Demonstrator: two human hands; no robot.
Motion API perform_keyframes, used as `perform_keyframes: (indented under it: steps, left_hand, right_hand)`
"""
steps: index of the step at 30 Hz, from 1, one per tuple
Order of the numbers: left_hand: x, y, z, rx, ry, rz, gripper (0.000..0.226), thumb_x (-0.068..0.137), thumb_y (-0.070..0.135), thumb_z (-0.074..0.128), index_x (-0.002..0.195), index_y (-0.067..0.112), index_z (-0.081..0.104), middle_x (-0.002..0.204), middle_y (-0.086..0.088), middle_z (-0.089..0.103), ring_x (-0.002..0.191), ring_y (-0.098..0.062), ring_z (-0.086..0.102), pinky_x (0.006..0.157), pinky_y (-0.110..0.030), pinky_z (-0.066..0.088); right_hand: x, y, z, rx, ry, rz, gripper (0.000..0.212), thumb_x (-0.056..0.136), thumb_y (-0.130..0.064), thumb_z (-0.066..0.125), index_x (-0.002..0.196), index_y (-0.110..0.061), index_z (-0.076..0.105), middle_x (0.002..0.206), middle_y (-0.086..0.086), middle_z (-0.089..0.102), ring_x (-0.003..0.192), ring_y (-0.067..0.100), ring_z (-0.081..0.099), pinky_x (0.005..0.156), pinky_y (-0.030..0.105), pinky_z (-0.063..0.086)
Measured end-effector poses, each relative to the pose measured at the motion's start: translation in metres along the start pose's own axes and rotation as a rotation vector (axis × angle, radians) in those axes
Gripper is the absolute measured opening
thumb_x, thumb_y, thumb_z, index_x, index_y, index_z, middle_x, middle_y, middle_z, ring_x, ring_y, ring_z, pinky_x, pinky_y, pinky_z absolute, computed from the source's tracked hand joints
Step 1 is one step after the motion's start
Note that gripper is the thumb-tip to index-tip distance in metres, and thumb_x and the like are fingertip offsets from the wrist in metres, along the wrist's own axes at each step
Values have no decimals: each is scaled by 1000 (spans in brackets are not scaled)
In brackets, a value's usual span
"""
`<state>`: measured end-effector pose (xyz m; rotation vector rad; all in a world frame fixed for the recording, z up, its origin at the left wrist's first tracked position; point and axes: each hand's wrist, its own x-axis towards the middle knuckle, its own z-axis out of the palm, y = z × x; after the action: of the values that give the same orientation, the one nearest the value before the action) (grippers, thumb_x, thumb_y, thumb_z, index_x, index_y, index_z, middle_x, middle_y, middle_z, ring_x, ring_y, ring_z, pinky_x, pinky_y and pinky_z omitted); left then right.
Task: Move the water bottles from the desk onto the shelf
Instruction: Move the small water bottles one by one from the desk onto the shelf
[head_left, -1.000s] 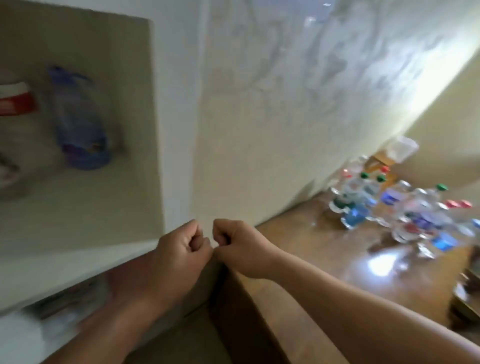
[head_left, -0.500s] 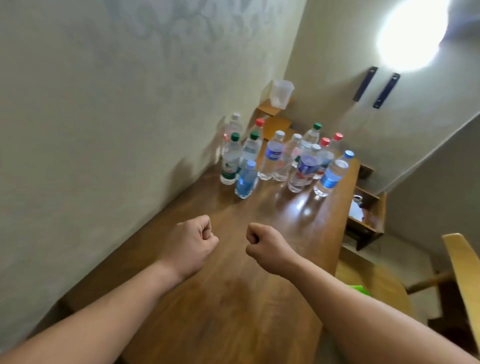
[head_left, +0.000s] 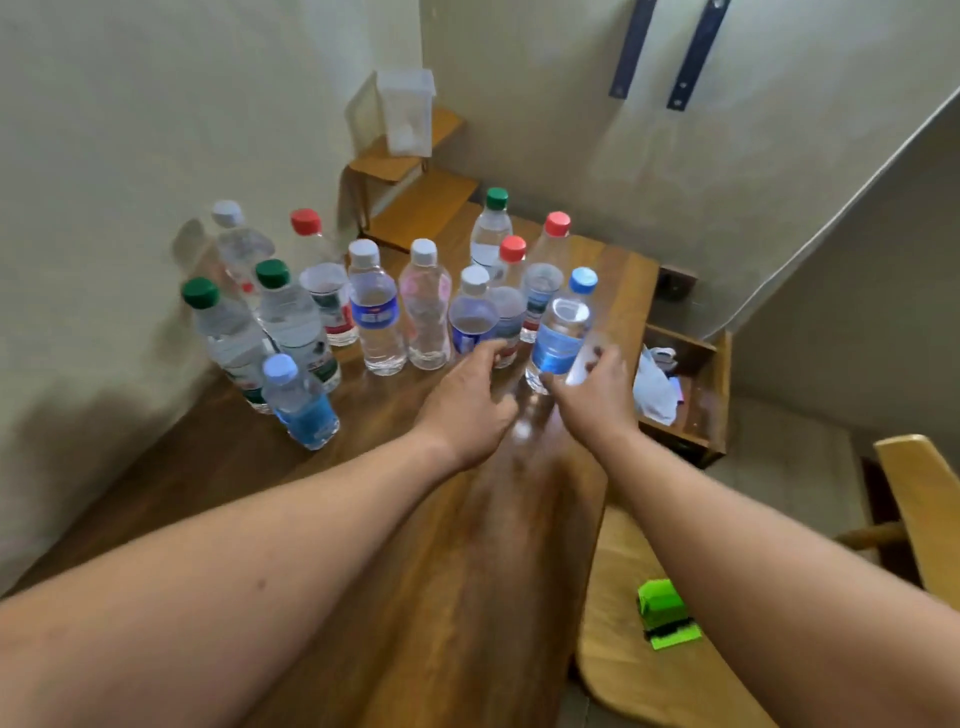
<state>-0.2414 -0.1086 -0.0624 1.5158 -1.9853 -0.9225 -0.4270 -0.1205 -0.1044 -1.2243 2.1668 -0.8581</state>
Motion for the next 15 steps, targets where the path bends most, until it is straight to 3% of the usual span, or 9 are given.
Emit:
perform_keyframes:
  steps: [3,5,7,9,12,15]
  left_hand:
    - [28,10,21,-28,-10,-39,61,93,19,67,151,17,48,146,-3,64,134,-20,61,110,-31,46]
    - [38,10,33,-42,-13,-50,59,93,20,67,150,17,48,144,-2,65,133,-21,62,111,-35,48]
    - [43,8,43,-32,-24,-63,60,94,18,67,150,18,46,144,-3,65,132,-23,62,112,-40,49]
    - [45,4,50,-22,-36,-80,62,95,20,66,152,19,43,144,-5,64,132,-26,62,111,-44,50]
    - [43,3,54,-17,-35,-106,62,94,24,68,151,18,44,143,-7,64,130,-28,62,109,-45,50]
    - [26,0,56,-37,-38,-117,55,97,24,66,148,17,48,140,-6,65,128,-28,63,108,-44,50]
  right_hand:
    - [37,-7,-4,92,-6,-37,106,74,-44,91,158,-15,34,153,12,50,141,30,49,117,45,42]
    - [52,-9,3,167,-41,-62,112,69,-43,95,159,-26,31,155,6,51,140,26,53,117,45,45]
    - [62,-7,14,252,-64,-50,101,65,-44,96,147,-37,39,140,-3,63,125,21,64,109,46,53]
    - [62,-9,18,292,-75,-40,83,71,-41,93,138,-37,45,123,-9,70,112,18,70,103,44,56]
    - [53,-4,16,315,-62,-44,72,74,-36,91,132,-33,49,117,-9,70,107,19,70,100,44,56]
    - [21,11,9,313,-48,-59,70,67,-39,89,124,-41,48,116,-9,70,108,18,70,99,46,58]
